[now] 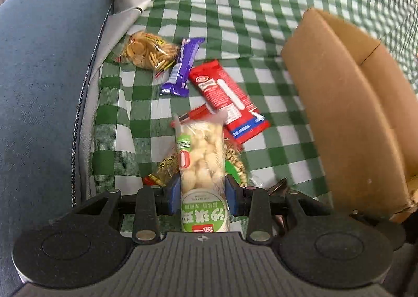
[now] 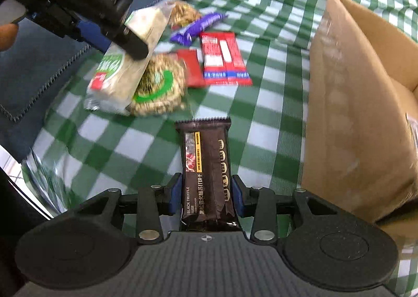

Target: Organize snacks

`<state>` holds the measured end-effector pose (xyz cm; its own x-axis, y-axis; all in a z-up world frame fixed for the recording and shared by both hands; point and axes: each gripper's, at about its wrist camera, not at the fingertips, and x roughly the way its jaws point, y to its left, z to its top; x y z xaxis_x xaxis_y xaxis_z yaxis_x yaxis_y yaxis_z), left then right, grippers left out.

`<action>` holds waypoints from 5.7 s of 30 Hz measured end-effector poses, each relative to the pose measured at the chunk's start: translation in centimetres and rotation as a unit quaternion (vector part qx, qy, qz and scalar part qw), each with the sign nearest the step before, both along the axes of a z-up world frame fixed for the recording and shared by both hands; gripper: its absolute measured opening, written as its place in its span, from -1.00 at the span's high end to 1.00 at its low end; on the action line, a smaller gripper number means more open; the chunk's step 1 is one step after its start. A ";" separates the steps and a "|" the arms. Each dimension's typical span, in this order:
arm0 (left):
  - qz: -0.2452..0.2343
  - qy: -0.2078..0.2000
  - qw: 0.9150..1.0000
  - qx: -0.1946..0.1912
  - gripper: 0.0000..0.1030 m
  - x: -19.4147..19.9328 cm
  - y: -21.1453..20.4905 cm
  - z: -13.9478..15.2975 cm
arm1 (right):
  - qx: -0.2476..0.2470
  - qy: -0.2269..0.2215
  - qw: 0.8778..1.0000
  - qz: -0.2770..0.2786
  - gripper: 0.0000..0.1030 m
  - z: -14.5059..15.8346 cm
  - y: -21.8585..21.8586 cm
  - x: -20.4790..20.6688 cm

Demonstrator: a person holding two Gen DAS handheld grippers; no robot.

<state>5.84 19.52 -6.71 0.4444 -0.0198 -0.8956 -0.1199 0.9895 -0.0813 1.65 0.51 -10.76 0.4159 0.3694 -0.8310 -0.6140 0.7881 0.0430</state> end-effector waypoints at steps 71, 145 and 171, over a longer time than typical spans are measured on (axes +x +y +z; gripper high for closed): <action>0.015 -0.256 0.966 0.005 0.22 0.9 -5.3 6.7 | 0.059 -0.234 0.965 -0.105 0.20 12.2 -15.8 5.9; -0.144 -0.345 0.926 -0.059 0.23 2.9 -19.0 6.0 | 0.012 -0.265 0.939 -0.219 0.20 10.0 -21.4 7.5; -0.180 -0.338 0.922 -0.055 0.23 3.0 -21.3 5.1 | 0.010 -0.263 0.940 -0.217 0.20 9.7 -21.6 7.9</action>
<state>8.88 -1.76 -1.65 0.8469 -0.3490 -0.4012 0.3298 0.9366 -0.1185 9.53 -21.12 -1.06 0.8827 0.0834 -0.4625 -0.1756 0.9714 -0.1600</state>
